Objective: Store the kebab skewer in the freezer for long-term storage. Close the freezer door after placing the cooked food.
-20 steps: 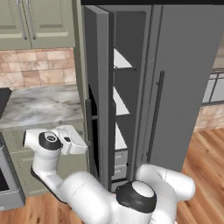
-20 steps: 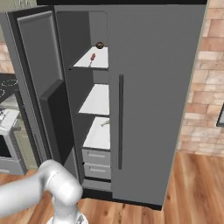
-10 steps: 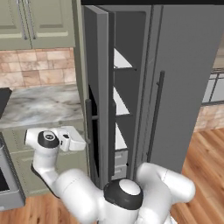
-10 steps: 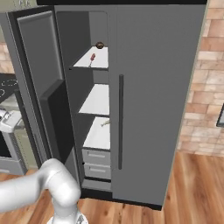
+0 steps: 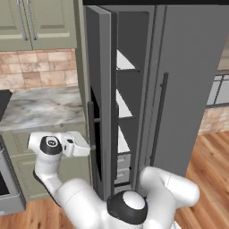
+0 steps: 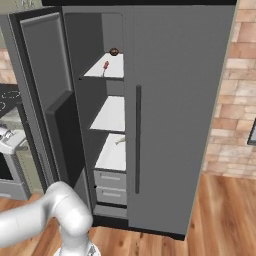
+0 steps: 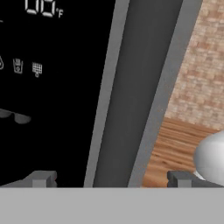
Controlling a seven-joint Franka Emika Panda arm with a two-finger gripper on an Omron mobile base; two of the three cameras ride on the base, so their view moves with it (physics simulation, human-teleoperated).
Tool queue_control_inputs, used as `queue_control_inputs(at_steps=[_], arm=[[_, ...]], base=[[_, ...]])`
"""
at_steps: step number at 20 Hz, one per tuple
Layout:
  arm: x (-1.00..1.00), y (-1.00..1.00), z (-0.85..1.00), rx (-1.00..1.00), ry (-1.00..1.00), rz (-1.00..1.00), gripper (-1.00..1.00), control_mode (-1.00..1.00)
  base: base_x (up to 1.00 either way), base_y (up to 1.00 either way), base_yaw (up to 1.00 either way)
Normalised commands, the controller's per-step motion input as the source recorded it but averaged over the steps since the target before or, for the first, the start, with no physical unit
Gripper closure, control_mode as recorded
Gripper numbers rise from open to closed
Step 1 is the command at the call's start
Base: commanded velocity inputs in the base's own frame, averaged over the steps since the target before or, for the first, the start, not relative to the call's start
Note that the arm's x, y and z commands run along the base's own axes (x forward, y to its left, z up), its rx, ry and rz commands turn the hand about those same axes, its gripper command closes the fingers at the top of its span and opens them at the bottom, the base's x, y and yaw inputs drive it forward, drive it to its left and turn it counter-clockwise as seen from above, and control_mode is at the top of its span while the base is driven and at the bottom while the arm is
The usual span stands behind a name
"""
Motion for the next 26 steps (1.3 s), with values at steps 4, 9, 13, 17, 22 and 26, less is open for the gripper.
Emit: queue_control_inputs(at_steps=[4, 9, 13, 17, 22, 26], arm=[[-0.28, -0.39, 0.00, 0.00, 0.00, 0.00, -1.00, -1.00], [0.00, -0.62, 0.00, 0.00, 0.02, 0.00, -1.00, -1.00], [0.00, -0.74, 0.00, 0.00, 0.02, 0.00, -1.00, -1.00], [0.00, -0.94, 0.00, 0.00, 0.01, 0.03, -1.00, -1.00], [0.00, -1.00, 0.00, 0.02, 0.00, 0.13, -1.00, -1.00], [0.00, -1.00, 0.00, 0.04, 0.00, 0.18, -1.00, -1.00]], base=[[0.00, 0.00, 0.00], [0.00, 0.00, 0.00], [0.00, 0.00, 0.00], [0.00, 0.00, 0.00], [0.00, 0.00, 0.00], [0.00, 0.00, 0.00]])
